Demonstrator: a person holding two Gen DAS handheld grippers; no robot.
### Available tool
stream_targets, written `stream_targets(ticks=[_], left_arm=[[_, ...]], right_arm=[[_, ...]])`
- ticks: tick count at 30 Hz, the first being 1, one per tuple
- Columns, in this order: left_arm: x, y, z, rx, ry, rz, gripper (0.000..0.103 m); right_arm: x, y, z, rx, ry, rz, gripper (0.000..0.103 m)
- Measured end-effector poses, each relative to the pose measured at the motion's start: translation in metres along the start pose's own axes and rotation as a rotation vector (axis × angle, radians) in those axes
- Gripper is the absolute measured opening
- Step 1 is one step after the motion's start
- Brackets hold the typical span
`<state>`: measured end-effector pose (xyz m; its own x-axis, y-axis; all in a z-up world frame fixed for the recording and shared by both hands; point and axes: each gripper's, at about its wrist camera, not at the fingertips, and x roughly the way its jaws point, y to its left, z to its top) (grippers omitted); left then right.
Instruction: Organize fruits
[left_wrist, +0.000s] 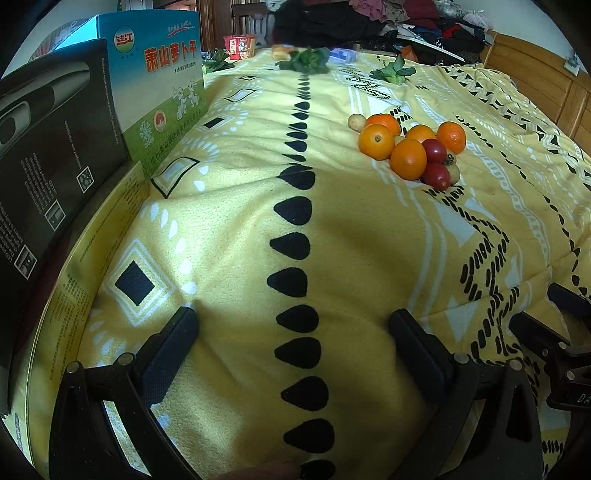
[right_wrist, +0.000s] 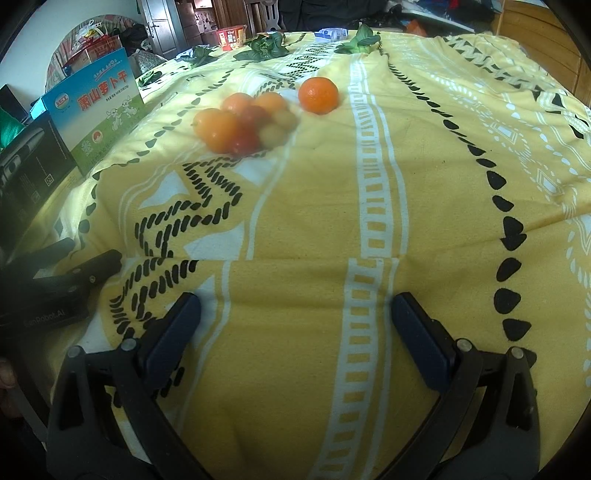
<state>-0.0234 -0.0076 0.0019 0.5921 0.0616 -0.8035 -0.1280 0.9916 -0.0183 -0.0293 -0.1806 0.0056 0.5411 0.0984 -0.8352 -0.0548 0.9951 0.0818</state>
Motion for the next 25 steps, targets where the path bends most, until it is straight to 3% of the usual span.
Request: stream_targets(ticks=[25], left_arm=[[-0.0010, 0.0015, -0.0008, -0.009, -0.007, -0.015, 0.103]], right_arm=[[-0.0003, 0.0001, 0.0001, 0.000, 0.000, 0.000, 0.103]])
